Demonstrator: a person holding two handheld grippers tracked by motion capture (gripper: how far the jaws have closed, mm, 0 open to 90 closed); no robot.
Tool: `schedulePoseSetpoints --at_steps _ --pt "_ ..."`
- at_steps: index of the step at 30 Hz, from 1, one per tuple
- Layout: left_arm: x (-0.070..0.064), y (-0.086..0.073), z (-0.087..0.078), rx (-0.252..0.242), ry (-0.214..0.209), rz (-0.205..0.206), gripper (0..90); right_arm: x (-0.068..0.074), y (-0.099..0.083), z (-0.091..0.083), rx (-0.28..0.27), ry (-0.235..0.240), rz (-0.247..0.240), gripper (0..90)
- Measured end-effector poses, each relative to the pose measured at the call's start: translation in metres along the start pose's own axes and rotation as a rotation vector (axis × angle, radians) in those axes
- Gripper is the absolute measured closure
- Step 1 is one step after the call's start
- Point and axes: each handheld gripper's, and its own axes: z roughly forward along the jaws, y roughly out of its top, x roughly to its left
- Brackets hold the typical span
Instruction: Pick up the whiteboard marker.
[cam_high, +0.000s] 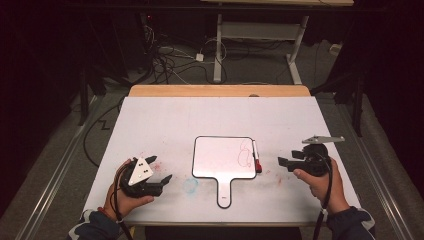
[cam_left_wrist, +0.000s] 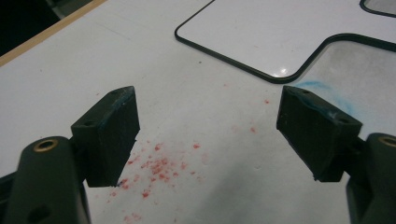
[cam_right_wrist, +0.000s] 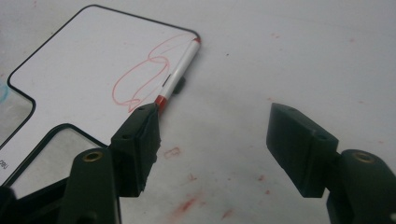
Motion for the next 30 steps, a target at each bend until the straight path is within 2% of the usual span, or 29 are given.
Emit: schedulePoseSetpoints --at_steps 5,9,14,16,20,23,30 --pt "0.001 0.0 0.001 0.0 -0.002 0.01 20.4 0.002 0.012 0.02 0.054 0.014 0.02 39.7" --pt "0.0 0.0 0.001 0.008 -0.001 0.016 20.4 0.007 0.023 0.035 0.091 0.029 0.007 42.8" --pt "0.0 -0.001 0.001 0.014 -0.002 0.018 20.4 0.013 0.032 0.056 0.165 0.042 -0.003 45.5" --pt "0.0 -0.001 0.001 0.014 -0.003 0.018 20.4 0.015 0.034 0.064 0.202 0.052 0.01 45.7" --pt "0.0 -0.002 0.001 0.016 -0.003 0.019 20.4 0.019 0.039 0.076 0.239 0.057 0.009 47.7" --pt "0.0 -0.002 0.001 0.019 -0.004 0.02 20.4 0.022 0.044 0.082 0.252 0.035 -0.001 47.8" --pt "-0.001 -0.002 0.002 0.025 -0.009 0.027 20.4 0.019 0.057 0.098 0.278 0.006 0.035 50.9"
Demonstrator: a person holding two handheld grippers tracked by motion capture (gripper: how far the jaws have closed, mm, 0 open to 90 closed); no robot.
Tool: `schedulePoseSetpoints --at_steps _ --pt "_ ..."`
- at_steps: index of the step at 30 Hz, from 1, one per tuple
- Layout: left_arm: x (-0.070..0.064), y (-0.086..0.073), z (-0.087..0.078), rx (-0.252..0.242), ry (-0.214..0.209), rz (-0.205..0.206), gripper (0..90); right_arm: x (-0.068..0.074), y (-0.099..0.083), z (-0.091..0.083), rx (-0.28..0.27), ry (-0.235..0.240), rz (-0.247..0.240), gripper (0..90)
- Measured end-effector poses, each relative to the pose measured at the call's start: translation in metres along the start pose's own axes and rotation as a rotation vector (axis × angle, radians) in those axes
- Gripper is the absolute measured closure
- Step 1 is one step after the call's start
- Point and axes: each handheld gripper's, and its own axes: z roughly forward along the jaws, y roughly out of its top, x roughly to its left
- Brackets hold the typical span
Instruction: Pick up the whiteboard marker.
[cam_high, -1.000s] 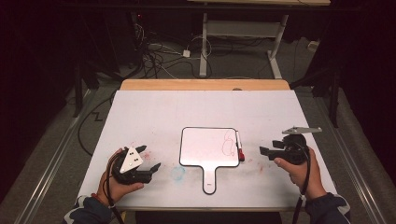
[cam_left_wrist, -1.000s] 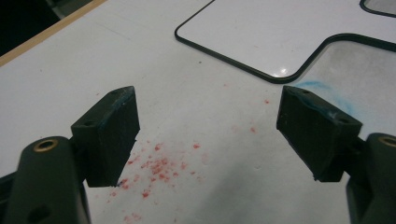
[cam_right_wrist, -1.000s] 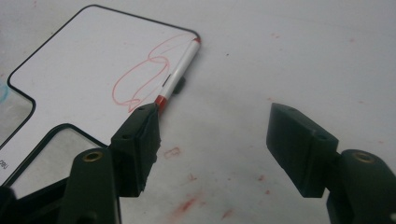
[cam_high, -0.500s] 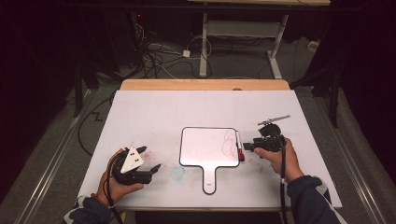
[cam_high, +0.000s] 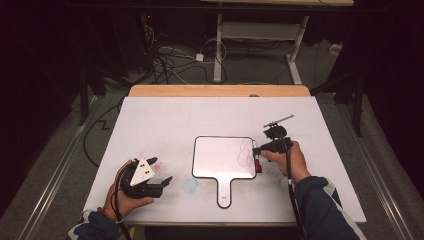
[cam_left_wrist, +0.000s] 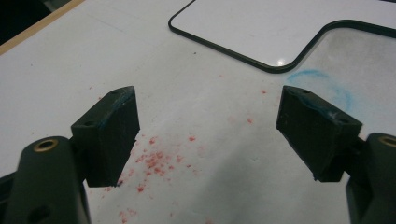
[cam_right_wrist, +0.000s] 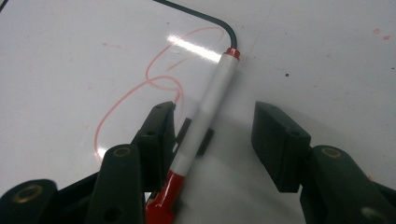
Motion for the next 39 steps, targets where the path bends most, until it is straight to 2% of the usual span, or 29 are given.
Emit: schedulePoseSetpoints --at_steps 5,9,18,23,26,30,33,37,39 --pt "0.0 0.0 0.0 0.003 -0.005 0.005 20.4 -0.002 0.004 0.009 0.017 -0.001 0.013 51.9" --pt "0.0 -0.001 0.001 0.006 -0.008 0.006 20.4 -0.005 0.009 0.014 0.02 0.007 0.037 56.5" --pt "0.0 -0.001 0.002 0.018 -0.015 0.008 20.4 -0.004 0.01 0.016 0.019 0.036 0.018 71.8" --pt "0.0 -0.001 0.003 0.025 -0.018 0.01 20.4 0.0 0.012 0.017 0.023 0.062 -0.002 76.9" --pt "-0.001 -0.001 0.003 0.027 -0.019 0.01 20.4 0.0 0.011 0.017 0.023 0.06 0.0 77.6" --pt "-0.001 -0.001 0.004 0.028 -0.021 0.008 20.4 0.0 0.011 0.015 0.006 0.069 0.0 81.6" --pt "-0.001 -0.001 0.004 0.032 -0.028 -0.002 20.4 0.0 0.011 0.012 -0.012 0.068 -0.008 81.5" --pt "-0.001 -0.001 0.004 0.028 -0.023 0.007 20.4 -0.002 0.009 0.011 -0.026 0.073 -0.004 81.5" --pt "-0.001 -0.001 0.003 0.027 -0.022 0.005 20.4 -0.003 0.007 0.008 -0.058 0.073 0.002 81.6"
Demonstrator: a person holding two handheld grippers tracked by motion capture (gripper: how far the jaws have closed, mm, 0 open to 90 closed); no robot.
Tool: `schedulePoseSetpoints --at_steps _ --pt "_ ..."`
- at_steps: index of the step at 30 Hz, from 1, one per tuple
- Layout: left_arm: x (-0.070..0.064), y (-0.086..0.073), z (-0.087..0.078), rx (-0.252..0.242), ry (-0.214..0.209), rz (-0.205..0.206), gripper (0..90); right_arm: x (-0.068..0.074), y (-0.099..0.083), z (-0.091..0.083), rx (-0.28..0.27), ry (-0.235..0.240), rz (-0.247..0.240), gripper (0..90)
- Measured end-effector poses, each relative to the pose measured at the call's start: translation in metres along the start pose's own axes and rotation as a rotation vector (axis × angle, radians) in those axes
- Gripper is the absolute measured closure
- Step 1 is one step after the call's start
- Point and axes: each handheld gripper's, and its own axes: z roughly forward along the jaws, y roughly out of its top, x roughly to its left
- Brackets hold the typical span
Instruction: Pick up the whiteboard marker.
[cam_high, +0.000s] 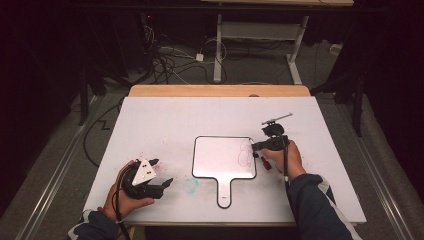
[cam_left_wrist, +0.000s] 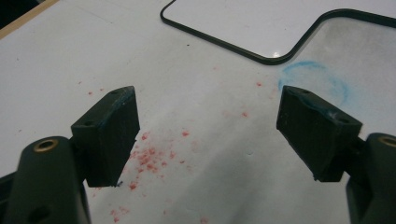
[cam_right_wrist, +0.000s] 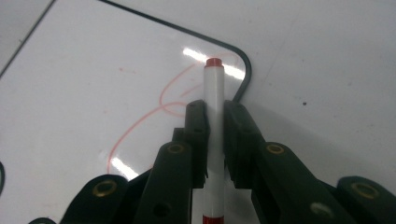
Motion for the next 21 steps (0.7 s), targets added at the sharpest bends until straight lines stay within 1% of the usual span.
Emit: schedulePoseSetpoints --at_steps 1,2,5,7,8,10,11,12,15,17,18,20,21 --pt "0.0 0.0 0.0 0.0 0.0 0.0 20.4 0.001 0.0 -0.003 -0.013 0.004 0.003 81.6" --pt "0.0 0.0 0.0 -0.002 -0.002 -0.004 20.4 0.002 0.0 -0.005 -0.028 0.002 -0.005 81.6" --pt "0.0 0.0 0.0 -0.007 -0.016 -0.027 21.1 0.007 -0.002 -0.015 -0.082 0.012 -0.024 81.6" --pt "0.001 0.002 0.0 -0.018 -0.021 -0.044 21.2 0.011 -0.003 -0.021 -0.119 0.022 -0.048 81.6" --pt "0.002 0.004 0.0 -0.036 -0.036 -0.075 21.3 0.014 -0.003 -0.024 -0.134 0.021 -0.059 81.6" --pt "0.003 0.009 0.0 -0.056 -0.045 -0.094 22.5 0.02 -0.005 -0.029 -0.175 0.034 -0.08 81.6" --pt "0.003 0.012 0.001 -0.071 -0.053 -0.106 22.6 0.023 -0.006 -0.032 -0.191 0.032 -0.088 81.6" --pt "0.003 0.015 0.001 -0.085 -0.063 -0.116 23.1 0.025 -0.007 -0.035 -0.217 0.04 -0.101 81.6" --pt "0.003 0.027 0.004 -0.124 -0.093 -0.142 23.9 0.032 -0.011 -0.042 -0.275 0.054 -0.113 81.6" --pt "0.0 0.036 0.007 -0.145 -0.116 -0.149 24.8 0.036 -0.013 -0.046 -0.312 0.065 -0.118 81.6" --pt "-0.002 0.04 0.009 -0.151 -0.125 -0.141 24.9 0.039 -0.014 -0.048 -0.328 0.067 -0.126 81.6" --pt "-0.006 0.05 0.013 -0.169 -0.149 -0.141 25.0 0.043 -0.016 -0.05 -0.358 0.08 -0.132 81.7" --pt "-0.006 0.05 0.013 -0.169 -0.149 -0.141 25.4 0.046 -0.017 -0.051 -0.372 0.085 -0.136 81.7"
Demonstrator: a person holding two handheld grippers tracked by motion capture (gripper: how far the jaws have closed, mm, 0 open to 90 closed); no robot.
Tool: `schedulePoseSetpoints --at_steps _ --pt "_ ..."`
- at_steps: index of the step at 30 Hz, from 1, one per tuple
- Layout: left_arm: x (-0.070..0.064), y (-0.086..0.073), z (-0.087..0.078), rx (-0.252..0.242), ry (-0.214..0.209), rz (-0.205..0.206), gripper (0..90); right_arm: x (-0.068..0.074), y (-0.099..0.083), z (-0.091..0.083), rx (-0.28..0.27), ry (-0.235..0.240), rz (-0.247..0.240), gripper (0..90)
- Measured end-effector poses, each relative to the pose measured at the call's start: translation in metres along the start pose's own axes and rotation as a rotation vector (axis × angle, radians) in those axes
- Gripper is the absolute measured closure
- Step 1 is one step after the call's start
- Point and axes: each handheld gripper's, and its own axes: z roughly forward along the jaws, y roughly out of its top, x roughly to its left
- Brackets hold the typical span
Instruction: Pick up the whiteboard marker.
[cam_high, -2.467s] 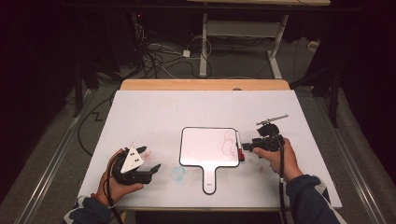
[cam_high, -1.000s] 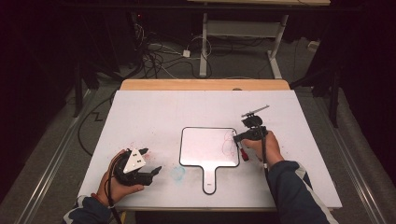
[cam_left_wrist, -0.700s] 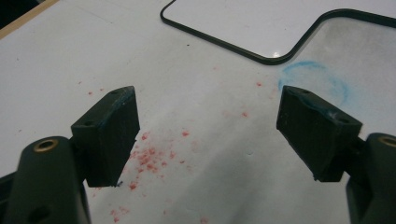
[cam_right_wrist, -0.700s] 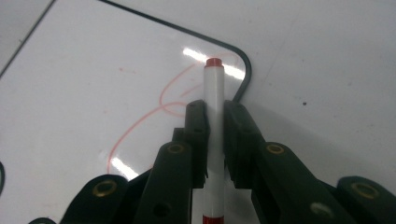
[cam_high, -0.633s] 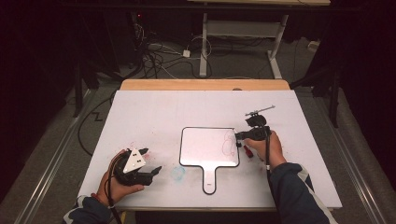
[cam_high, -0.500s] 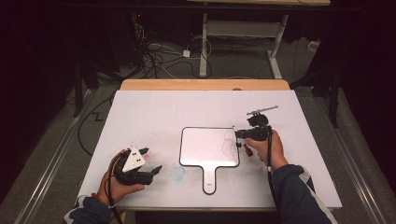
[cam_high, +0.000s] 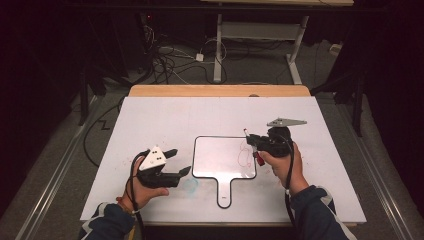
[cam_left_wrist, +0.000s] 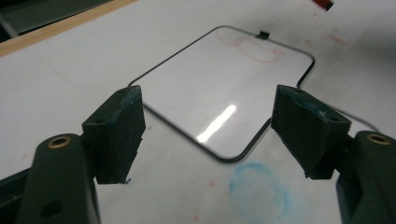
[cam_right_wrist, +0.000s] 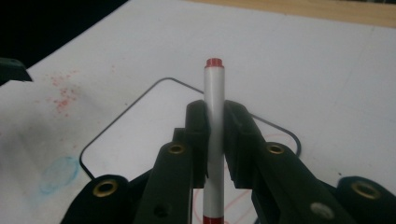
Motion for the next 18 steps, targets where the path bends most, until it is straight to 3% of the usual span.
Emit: schedulePoseSetpoints --at_steps 6,18 --pt "-0.016 0.027 0.025 -0.042 -0.071 0.02 26.3 0.015 -0.001 -0.004 -0.077 0.028 -0.034 81.7" --pt "-0.041 0.056 0.065 -0.078 -0.167 -0.013 27.8 0.04 -0.004 -0.005 -0.15 0.08 -0.087 81.6"
